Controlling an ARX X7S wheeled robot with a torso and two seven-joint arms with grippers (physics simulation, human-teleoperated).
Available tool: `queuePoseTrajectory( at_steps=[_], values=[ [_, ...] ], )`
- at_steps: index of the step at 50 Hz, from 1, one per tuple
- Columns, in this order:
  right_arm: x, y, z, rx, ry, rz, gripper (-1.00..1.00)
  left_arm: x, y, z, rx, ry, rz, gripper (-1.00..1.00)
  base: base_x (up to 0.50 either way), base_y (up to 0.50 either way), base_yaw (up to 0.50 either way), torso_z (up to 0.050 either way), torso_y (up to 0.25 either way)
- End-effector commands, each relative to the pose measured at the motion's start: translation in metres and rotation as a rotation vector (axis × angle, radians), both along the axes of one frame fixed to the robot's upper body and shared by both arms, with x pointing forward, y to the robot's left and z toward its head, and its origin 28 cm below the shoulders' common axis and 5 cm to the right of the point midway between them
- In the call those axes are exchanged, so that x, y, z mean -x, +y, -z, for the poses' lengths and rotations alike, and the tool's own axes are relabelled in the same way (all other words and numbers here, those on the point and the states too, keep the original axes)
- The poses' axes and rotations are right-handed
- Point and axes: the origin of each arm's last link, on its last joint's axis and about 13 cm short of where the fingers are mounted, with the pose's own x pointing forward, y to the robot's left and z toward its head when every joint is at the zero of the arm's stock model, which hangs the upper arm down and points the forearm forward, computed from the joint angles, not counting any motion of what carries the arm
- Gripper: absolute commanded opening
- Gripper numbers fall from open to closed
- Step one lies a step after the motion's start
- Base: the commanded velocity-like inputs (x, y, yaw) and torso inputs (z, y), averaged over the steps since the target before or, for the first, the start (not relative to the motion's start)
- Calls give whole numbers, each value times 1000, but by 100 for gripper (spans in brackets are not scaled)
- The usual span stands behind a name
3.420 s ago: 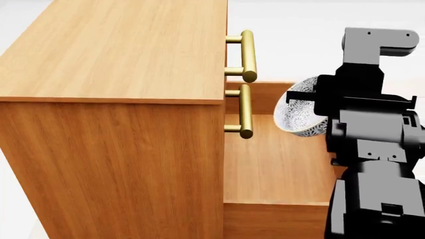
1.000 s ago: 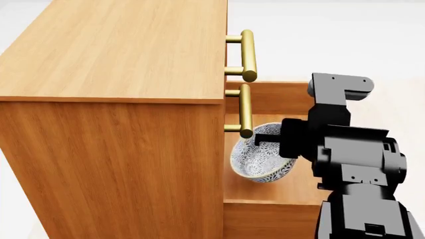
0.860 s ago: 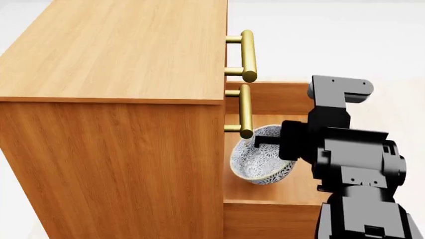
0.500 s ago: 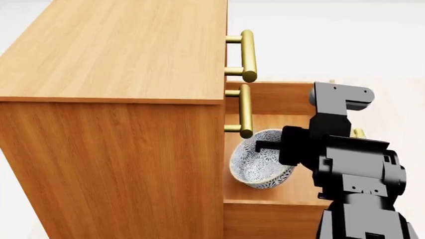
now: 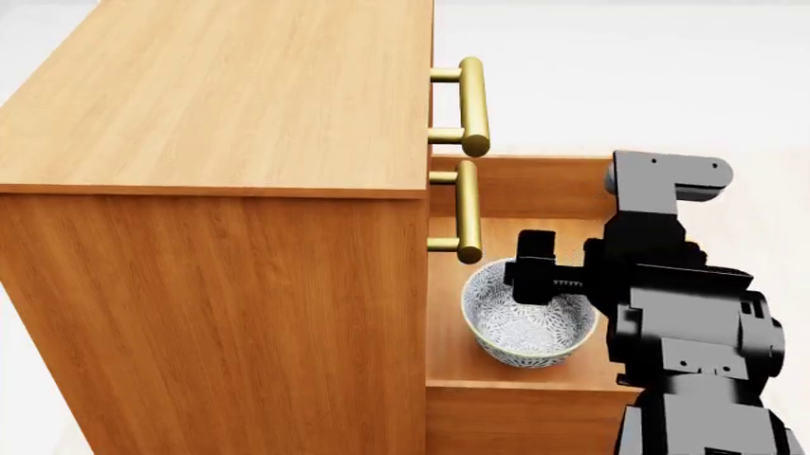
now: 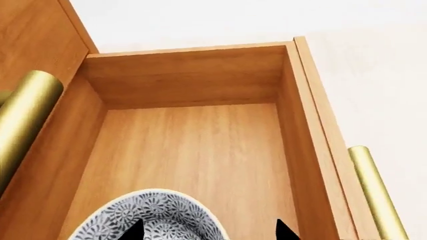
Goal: Put the bowl in the bottom drawer of the cabinet and close it.
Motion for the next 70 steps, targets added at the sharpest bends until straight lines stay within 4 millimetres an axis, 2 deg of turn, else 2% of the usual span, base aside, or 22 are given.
queuePoseTrajectory(
  at_steps=[1,18,28,44,61,70],
  values=[
    [-3,-6,-7,63,-59,10,100,0,0,0,0,0,1,100,0,0,0,0,0],
    [-8,-20,-32,84,-152,8,100,-1,0,0,0,0,3,100,0,0,0,0,0],
    [-9,-36,-49,115,-214,32,100,0,-1,-1,-4,1,7,100,0,0,0,0,0],
    [6,-68,-63,145,-283,133,100,0,-1,-1,0,1,7,100,0,0,0,0,0],
    [39,-95,-54,211,-361,281,100,0,-1,-1,-6,1,5,100,0,0,0,0,0],
    [46,-106,-43,193,-347,337,100,0,-1,-1,-7,2,6,100,0,0,0,0,0]
  ],
)
